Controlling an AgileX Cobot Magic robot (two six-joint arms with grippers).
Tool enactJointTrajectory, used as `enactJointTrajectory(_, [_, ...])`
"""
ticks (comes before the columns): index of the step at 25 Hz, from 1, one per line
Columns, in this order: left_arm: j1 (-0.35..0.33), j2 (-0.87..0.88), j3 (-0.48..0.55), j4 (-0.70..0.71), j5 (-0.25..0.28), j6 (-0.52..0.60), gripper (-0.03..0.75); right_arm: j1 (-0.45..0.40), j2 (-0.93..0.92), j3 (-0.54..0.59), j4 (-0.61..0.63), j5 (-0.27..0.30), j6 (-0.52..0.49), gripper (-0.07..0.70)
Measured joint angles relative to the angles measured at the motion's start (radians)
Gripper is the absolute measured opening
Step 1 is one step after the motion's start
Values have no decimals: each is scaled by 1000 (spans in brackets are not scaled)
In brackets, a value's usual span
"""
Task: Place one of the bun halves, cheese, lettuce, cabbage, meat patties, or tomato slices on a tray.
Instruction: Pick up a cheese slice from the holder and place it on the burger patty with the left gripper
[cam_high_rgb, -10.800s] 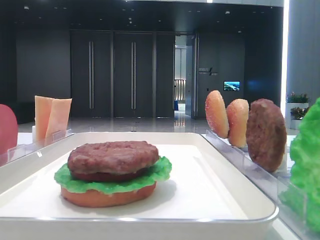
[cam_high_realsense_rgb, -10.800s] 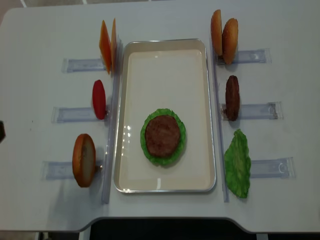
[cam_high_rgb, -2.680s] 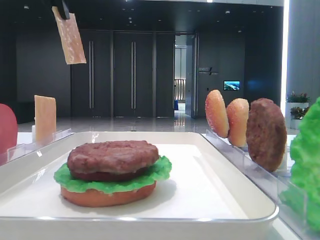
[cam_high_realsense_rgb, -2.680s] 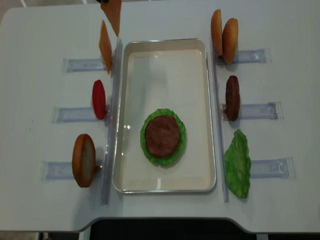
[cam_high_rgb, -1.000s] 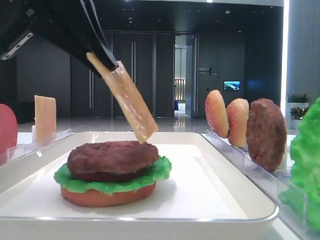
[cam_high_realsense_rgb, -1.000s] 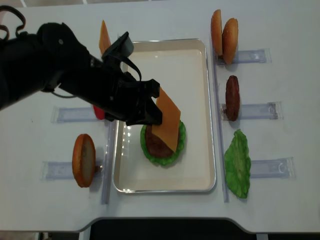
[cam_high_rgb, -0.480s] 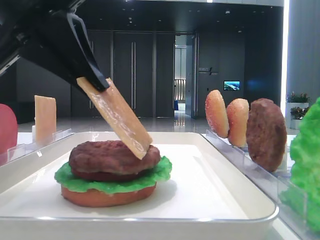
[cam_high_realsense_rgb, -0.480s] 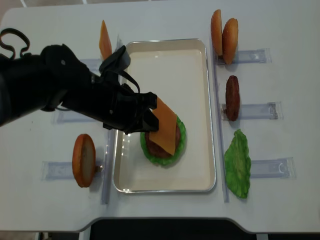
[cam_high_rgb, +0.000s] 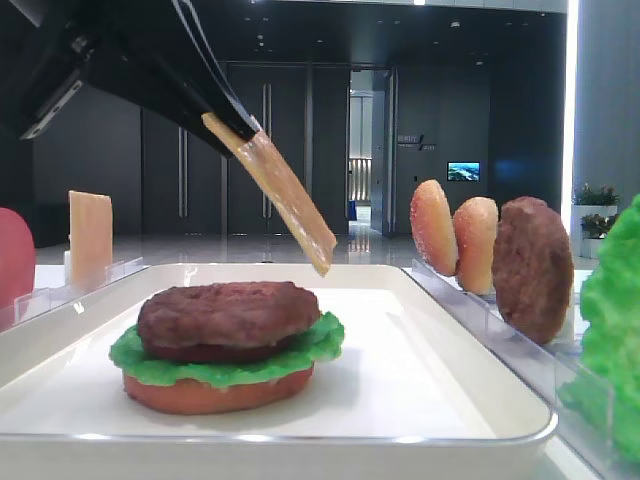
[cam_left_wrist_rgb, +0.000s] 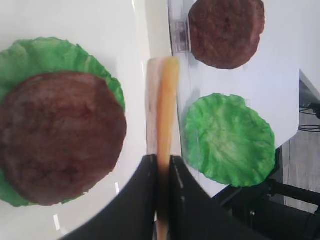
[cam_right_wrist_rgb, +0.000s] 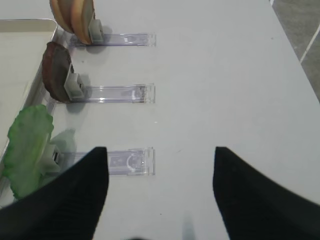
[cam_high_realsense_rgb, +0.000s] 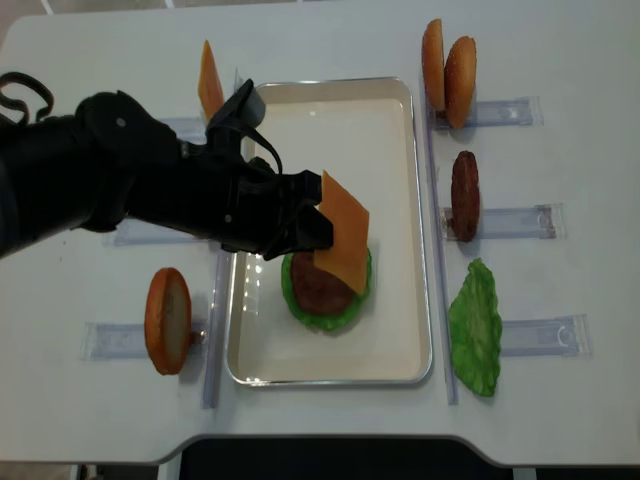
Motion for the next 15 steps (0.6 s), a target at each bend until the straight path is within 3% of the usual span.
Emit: enactJointTrajectory(15, [0,53,0,-31,0,57,30,0,0,0,0,0,0,434])
